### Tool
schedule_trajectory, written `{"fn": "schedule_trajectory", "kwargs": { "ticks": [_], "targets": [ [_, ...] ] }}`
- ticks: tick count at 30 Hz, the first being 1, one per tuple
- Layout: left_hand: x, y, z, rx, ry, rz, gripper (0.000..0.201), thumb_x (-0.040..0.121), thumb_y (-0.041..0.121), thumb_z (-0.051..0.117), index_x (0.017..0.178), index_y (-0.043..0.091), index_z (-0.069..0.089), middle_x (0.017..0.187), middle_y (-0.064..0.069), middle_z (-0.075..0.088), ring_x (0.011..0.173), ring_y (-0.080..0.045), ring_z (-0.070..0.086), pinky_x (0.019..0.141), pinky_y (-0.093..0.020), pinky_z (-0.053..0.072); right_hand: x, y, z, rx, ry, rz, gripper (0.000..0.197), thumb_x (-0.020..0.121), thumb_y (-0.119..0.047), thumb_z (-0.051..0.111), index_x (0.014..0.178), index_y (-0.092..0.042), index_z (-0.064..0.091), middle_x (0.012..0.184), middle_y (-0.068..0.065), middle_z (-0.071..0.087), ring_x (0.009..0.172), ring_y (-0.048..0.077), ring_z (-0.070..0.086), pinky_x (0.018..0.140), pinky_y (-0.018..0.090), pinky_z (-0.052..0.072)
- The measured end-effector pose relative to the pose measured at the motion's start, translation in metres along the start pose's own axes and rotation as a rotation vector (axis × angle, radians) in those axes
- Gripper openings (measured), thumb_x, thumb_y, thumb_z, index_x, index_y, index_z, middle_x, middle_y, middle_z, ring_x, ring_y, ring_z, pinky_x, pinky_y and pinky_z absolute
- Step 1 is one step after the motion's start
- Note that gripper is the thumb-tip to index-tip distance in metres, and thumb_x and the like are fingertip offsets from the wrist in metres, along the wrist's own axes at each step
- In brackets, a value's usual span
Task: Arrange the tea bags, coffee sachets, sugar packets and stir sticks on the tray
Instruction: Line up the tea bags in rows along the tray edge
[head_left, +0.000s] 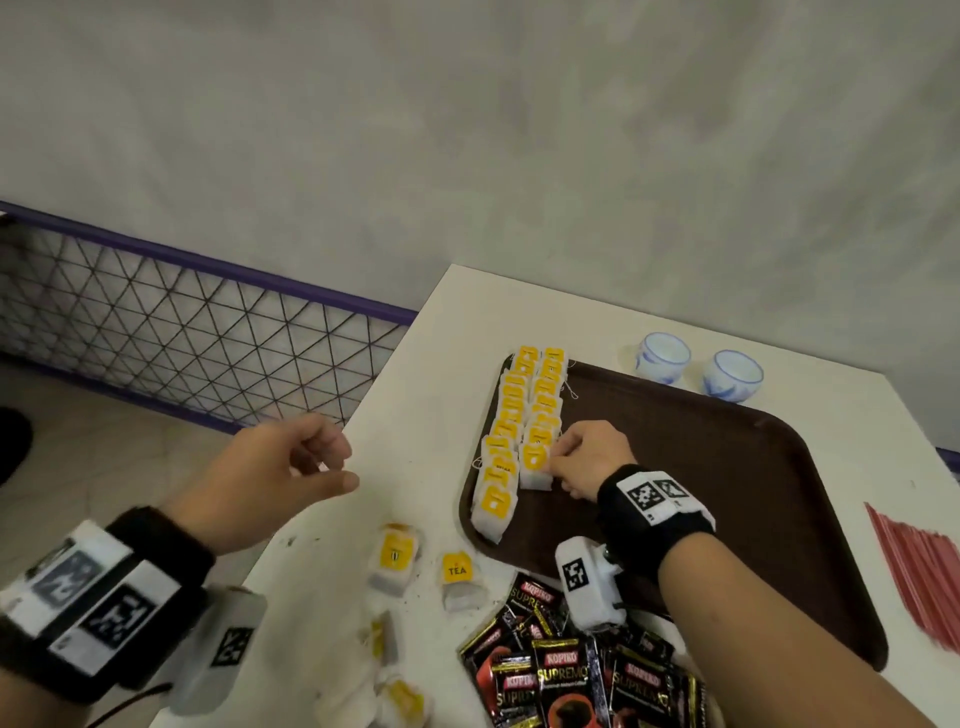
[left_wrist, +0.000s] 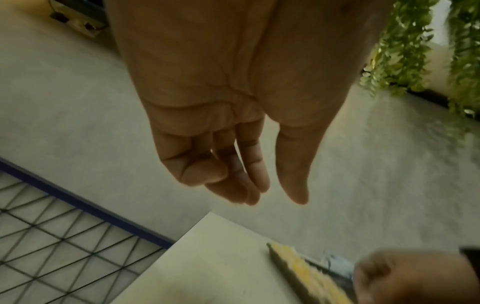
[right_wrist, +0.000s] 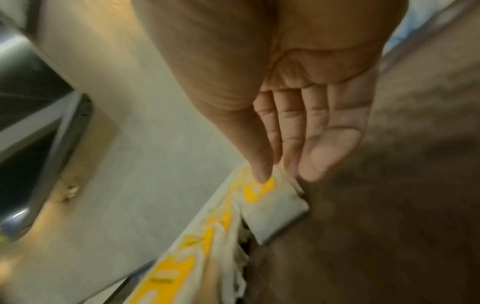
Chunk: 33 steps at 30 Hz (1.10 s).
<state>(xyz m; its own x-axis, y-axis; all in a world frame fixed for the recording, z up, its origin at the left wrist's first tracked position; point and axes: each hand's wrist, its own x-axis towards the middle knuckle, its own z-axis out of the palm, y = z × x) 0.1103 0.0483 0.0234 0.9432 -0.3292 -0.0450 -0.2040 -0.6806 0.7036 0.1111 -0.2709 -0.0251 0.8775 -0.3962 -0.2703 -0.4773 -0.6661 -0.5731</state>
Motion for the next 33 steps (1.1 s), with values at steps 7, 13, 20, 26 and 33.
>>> {"fn": "schedule_trajectory", "kwargs": {
  "ticks": [7, 13, 20, 26, 33],
  "targets": [
    [-0.019, -0.016, 0.044, 0.086, -0.243, -0.042, 0.05, 0.063, 0.047, 0.081, 0.104, 0.033, 0.055, 0.099, 0.013, 0.057, 0.081, -0.006, 0.058, 0.068, -0.015, 0.047, -0.092, -0.066, -0.018, -0.531, -0.308, -0.31, 0.037, 0.081, -0.05, 0.066, 0.08, -0.012, 0.065, 0.081, 0.005, 0.066, 0.077, 0.022, 0.063, 0.066, 0.035, 0.051],
    [-0.005, -0.007, 0.075, 0.308, -0.25, -0.086, 0.045, 0.066, 0.047, 0.077, 0.095, 0.023, 0.053, 0.097, 0.006, 0.058, 0.086, -0.014, 0.053, 0.068, -0.024, 0.04, -0.13, -0.072, 0.038, -0.812, -0.383, -0.317, 0.049, 0.089, -0.054, 0.054, 0.11, -0.01, 0.059, 0.115, 0.007, 0.061, 0.106, 0.028, 0.06, 0.078, 0.035, 0.044],
    [-0.008, -0.007, 0.07, 0.223, -0.266, -0.083, 0.023, 0.072, 0.022, 0.072, 0.085, 0.028, 0.055, 0.092, 0.005, 0.059, 0.076, -0.01, 0.051, 0.06, -0.017, 0.038, -0.127, -0.063, 0.065, -0.772, -0.334, -0.238, 0.032, 0.092, -0.027, 0.06, 0.12, -0.01, 0.057, 0.123, 0.006, 0.06, 0.112, 0.027, 0.059, 0.075, 0.035, 0.041],
    [-0.019, -0.011, 0.053, 0.019, -0.252, -0.107, 0.031, 0.066, 0.007, 0.078, 0.087, 0.023, 0.062, 0.09, 0.006, 0.065, 0.063, -0.007, 0.054, 0.058, -0.017, 0.043, -0.129, -0.054, 0.05, -0.549, -0.422, -0.242, 0.02, 0.087, -0.029, 0.064, 0.097, -0.012, 0.061, 0.098, 0.006, 0.061, 0.098, 0.026, 0.063, 0.073, 0.031, 0.046],
    [-0.024, -0.007, 0.028, -0.179, -0.211, -0.164, 0.032, 0.059, 0.01, 0.086, 0.083, 0.025, 0.069, 0.066, -0.001, 0.068, 0.059, -0.01, 0.059, 0.065, -0.024, 0.046, -0.118, -0.015, 0.005, 0.349, -0.377, -0.186, 0.033, 0.067, -0.02, 0.084, 0.064, -0.024, 0.051, 0.07, -0.002, 0.054, 0.062, 0.011, 0.048, 0.054, 0.02, 0.04]
  ]
}}
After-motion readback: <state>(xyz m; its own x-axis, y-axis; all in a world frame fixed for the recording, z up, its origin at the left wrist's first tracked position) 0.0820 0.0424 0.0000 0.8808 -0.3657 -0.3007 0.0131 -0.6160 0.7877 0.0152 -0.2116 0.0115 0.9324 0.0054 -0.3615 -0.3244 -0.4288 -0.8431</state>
